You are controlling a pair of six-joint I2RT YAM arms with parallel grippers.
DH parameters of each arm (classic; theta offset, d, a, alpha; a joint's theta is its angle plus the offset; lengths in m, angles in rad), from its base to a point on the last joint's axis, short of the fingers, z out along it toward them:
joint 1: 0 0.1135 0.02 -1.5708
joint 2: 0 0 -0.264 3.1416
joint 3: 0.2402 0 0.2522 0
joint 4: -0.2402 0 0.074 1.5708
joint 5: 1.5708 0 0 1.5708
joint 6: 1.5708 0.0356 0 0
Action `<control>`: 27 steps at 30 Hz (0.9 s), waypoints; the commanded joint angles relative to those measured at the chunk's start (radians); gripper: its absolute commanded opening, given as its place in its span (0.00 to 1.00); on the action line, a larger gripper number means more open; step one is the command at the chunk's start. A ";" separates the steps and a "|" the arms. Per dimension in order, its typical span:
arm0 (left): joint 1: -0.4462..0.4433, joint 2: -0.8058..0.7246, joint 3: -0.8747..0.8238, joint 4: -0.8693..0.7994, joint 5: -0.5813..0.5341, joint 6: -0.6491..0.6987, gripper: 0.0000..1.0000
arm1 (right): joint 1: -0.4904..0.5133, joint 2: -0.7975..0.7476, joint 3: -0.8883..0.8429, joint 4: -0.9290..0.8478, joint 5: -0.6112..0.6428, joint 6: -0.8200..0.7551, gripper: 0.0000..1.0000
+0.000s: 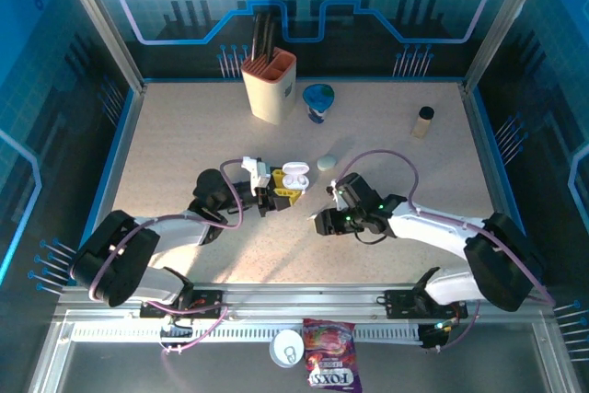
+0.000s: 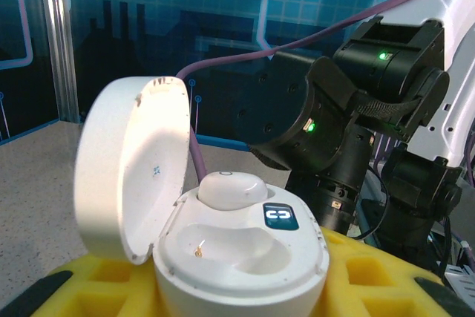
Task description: Insert wireless bluetooth earbuds into charging case
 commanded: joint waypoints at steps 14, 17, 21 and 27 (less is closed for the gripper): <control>0.007 -0.001 -0.026 0.053 -0.012 -0.009 0.19 | -0.082 0.201 0.061 0.043 -0.086 -0.057 0.51; 0.007 -0.003 -0.029 0.049 -0.013 -0.008 0.19 | -0.068 0.176 0.018 0.048 -0.078 -0.035 0.48; 0.008 0.001 -0.024 0.052 -0.013 -0.004 0.19 | -0.030 0.137 -0.035 0.044 -0.058 0.004 0.46; 0.007 0.021 -0.014 0.088 -0.016 -0.016 0.19 | 0.035 0.093 -0.096 0.059 -0.002 0.080 0.49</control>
